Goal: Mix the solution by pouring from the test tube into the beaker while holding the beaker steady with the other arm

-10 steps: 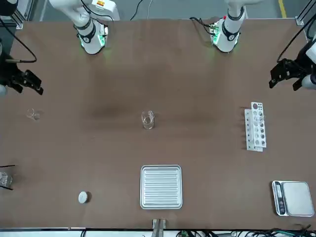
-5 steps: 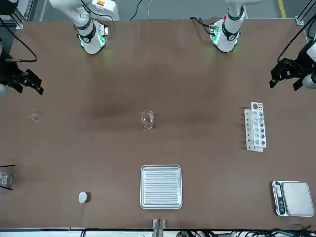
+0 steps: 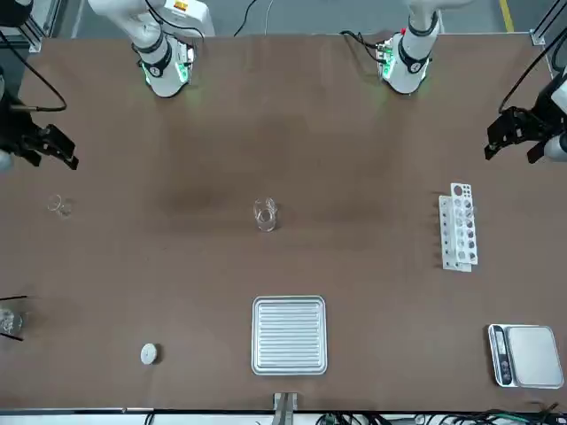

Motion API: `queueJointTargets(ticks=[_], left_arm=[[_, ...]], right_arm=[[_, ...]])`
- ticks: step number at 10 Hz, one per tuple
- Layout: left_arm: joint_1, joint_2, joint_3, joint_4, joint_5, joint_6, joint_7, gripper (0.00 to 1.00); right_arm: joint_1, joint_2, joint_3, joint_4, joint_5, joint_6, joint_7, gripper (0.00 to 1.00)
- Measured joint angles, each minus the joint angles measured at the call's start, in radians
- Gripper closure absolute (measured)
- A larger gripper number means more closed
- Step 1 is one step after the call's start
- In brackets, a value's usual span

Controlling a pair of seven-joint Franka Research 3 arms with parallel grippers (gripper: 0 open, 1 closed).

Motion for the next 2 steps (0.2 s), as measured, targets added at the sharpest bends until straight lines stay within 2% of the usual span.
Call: queueJointTargets(ticks=[2], left_arm=[[0.001,0.009,0.007,0.0,0.0,0.0,0.0,0.0]], right_arm=[[0.0,0.0,0.0,0.0,0.0,0.0,0.0,0.0]])
